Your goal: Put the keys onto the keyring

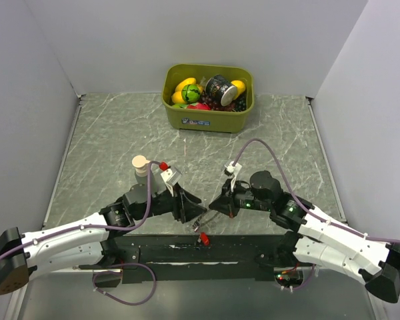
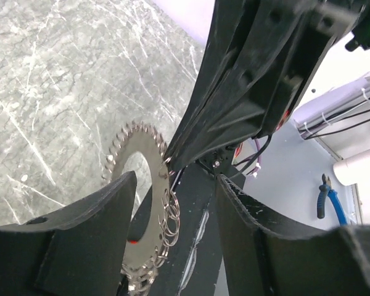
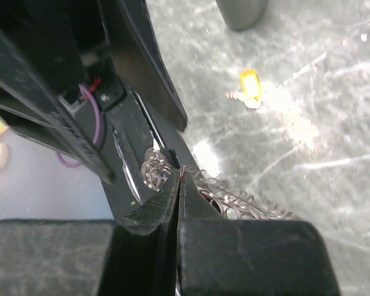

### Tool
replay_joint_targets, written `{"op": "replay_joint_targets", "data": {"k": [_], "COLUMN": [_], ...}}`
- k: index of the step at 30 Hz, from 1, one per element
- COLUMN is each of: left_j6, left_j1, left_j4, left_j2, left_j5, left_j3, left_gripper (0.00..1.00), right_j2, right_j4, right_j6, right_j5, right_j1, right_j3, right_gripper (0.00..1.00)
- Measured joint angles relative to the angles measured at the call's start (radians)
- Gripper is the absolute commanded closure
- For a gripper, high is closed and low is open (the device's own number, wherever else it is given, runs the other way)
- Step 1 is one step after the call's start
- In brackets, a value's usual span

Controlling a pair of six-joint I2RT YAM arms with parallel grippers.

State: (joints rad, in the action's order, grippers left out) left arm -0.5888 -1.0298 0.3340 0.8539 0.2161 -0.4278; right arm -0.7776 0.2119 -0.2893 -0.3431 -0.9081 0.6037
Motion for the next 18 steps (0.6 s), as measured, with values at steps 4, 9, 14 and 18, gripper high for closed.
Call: {"op": "replay_joint_targets", "data": {"k": [4, 9, 14, 18], "left_j6": [0.015, 0.039, 0.054, 0.054], "left_j1": [0.009, 0.021, 0.046, 0.058], "left_j4": [0.012, 0.059, 0.122, 0.171], "left_j2": [0.014, 0.014, 0.033, 0.079], "left_j5": [0.009, 0.019, 0.058, 0.109], "left_j3": [0.0, 0.0, 0.0, 0.0], "left_gripper": [0.45, 0.49, 0.53, 0.56], "right_j2": [0.006, 0.027, 0.028, 0.029], "right_j4": [-0.048, -0.076, -0.093, -0.103], "right_j6": [0.019, 0.071, 0.106, 0.113], "right_j5": [-0.076, -0.151, -0.214, -0.235], "right_j1": [0.053, 0.083, 0.094, 0.1], "right_j3": [-0.002, -0.002, -0.002, -0.002], "right_gripper": [1.0, 1.0, 1.0, 1.0]}}
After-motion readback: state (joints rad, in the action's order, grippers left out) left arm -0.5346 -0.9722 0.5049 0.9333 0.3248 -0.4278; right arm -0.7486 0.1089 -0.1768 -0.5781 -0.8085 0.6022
